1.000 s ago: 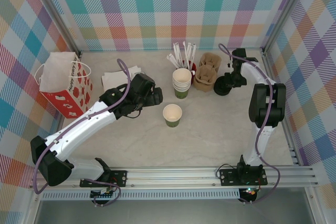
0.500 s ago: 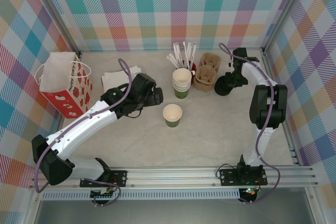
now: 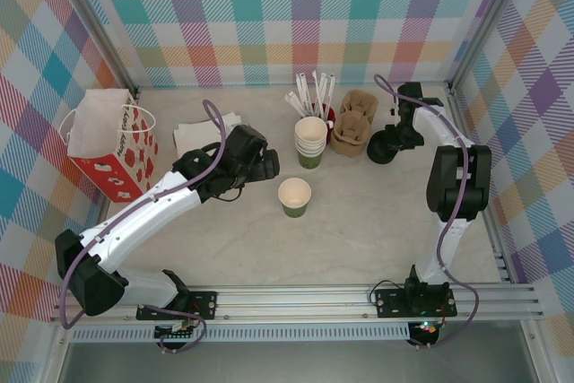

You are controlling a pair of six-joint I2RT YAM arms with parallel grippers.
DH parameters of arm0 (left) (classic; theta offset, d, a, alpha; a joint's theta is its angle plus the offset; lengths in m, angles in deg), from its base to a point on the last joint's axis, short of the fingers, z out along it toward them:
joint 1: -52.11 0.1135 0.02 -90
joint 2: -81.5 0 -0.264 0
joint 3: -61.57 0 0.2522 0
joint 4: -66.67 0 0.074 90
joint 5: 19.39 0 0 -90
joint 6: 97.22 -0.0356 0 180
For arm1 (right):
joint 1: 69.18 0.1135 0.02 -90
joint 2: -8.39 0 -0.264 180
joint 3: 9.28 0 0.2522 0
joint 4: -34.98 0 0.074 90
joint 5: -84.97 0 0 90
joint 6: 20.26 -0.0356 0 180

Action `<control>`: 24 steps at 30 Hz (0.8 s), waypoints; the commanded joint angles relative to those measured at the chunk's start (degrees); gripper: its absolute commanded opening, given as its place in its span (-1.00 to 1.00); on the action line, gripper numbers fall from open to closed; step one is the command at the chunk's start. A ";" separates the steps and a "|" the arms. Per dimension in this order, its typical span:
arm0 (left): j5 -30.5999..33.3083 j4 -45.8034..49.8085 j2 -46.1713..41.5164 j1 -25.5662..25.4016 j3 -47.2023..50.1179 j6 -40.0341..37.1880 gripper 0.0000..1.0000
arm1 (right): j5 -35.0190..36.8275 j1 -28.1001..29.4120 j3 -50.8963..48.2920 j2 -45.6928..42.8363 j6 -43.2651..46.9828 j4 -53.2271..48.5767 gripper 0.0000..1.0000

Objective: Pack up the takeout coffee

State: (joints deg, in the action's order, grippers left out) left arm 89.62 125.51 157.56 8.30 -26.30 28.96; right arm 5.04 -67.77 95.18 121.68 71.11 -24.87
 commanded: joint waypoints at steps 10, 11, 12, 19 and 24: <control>0.24 0.67 0.57 -0.76 -1.89 -0.30 0.89 | 0.88 -0.23 0.10 -1.76 1.23 -1.52 -0.46; 0.17 0.63 0.55 -0.75 -1.89 -0.31 0.89 | 0.84 -0.26 0.10 -1.76 1.24 -1.55 -0.47; 0.16 0.63 0.52 -0.76 -1.90 -0.30 0.89 | 0.89 -0.15 0.10 -1.68 1.22 -1.42 -0.49; 0.10 0.67 0.51 -0.78 -1.90 -0.32 0.89 | 0.75 -0.12 0.16 -1.80 1.17 -1.65 -0.57; 0.09 0.63 0.48 -0.81 -1.96 -0.27 0.89 | 1.12 -0.16 -0.05 -2.67 1.28 -2.16 -0.61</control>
State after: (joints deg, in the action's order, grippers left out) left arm 89.60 125.51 157.84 8.30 -26.34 28.96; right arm 5.54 -67.77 95.18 121.68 71.98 -25.22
